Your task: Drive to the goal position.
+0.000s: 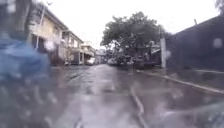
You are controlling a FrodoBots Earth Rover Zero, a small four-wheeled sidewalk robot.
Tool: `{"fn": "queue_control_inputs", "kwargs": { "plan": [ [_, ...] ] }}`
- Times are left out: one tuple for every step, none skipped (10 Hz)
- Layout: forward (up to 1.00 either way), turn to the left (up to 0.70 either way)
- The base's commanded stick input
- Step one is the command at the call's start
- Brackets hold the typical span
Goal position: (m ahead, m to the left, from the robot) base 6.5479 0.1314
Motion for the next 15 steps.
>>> {"fn": "queue_control_inputs", "kwargs": {
  "plan": [
    [1.0,0.0],
    [1.0,0.0],
    [1.0,0.0],
    [1.0,0.0],
    [1.0,0.0],
    [1.0,0.0],
    [1.0,0.0],
    [1.0,0.0],
    [1.0,0.0],
    [1.0,0.0],
    [1.0,0.0],
    [1.0,0.0],
    [1.0,0.0],
    [1.0,0.0],
    [1.0,0.0]
  ]
}}
